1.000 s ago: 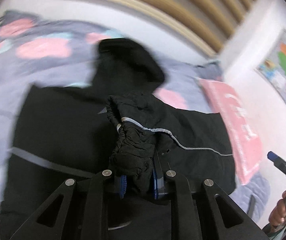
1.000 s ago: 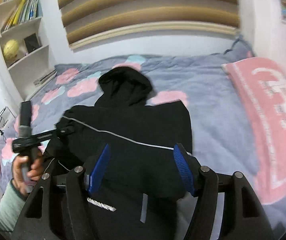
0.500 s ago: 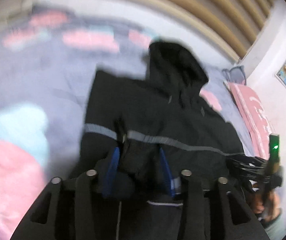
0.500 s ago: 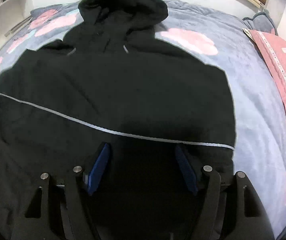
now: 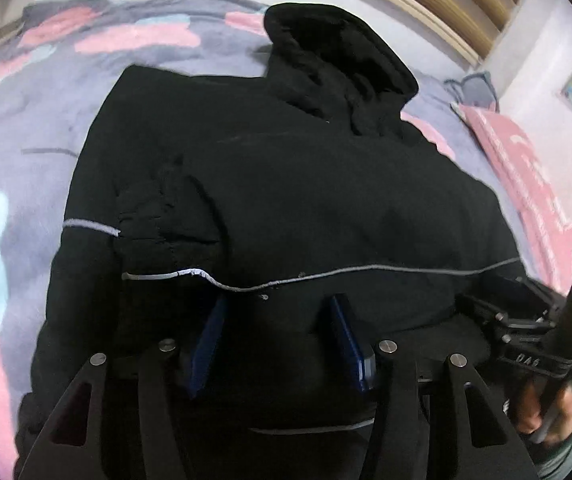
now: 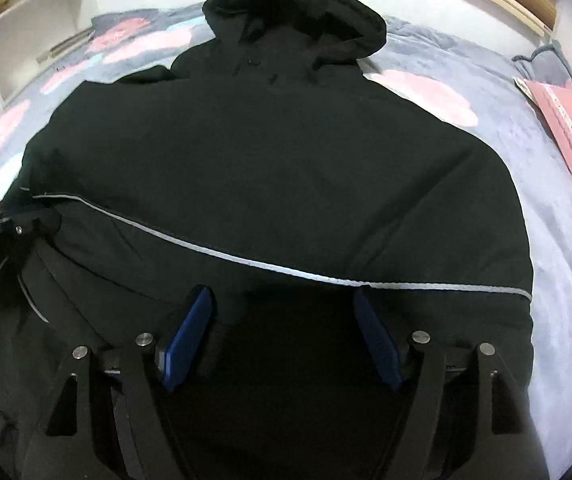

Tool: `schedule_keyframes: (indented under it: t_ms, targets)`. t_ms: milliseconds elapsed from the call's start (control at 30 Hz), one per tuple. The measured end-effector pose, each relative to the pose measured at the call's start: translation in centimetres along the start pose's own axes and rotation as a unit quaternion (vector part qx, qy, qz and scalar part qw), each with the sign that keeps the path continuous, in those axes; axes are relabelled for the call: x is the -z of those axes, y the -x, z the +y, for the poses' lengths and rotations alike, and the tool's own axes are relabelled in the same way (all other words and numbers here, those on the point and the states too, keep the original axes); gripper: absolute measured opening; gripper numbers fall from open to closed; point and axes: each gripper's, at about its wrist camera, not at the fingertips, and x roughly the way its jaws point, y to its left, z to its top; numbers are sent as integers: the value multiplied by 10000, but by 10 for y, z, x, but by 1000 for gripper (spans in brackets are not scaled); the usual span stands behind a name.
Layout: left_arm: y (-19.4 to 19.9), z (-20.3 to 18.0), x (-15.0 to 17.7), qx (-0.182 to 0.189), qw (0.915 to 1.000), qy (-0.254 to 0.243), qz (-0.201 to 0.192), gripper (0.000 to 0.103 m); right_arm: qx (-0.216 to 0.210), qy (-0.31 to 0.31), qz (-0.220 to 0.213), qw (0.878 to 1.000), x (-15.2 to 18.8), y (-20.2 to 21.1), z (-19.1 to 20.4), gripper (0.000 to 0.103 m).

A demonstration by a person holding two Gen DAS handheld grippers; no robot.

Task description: Fold large clothes

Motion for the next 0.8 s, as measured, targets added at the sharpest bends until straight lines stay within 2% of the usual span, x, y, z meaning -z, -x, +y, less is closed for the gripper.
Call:
schedule_keyframes:
  t_ms: [67,233,367,433,500,600,800]
  targets:
    - [0,-4,1,-74,9999,-124,-53,54,26,37,-70,10000,3,0,2,76]
    - [11,2,2,245,9995,-45,-177,55,-211,-50,35,9998,1,14,-3,76]
    - [44,1,-15,370,9990,-25,-256,55,-687,-384,289,9965,-18,36,-19,76]
    - [67,-2,-28,362,9988,-56,-322,55,-737,-533,262,9955,-34,58,-30,76]
    - [93,-5,-50,421,9984,-40,-375,55,-698,-603,186,9956,-51,78,-38,76]
    - [115,-15,-88,439,9982,13,-400,55,-741,-751,33,9944,-94,119,-53,76]
    - [164,-40,-167,487,9968,-123,-617,55,-685,-842,-211,9939,-179,168,-67,76]
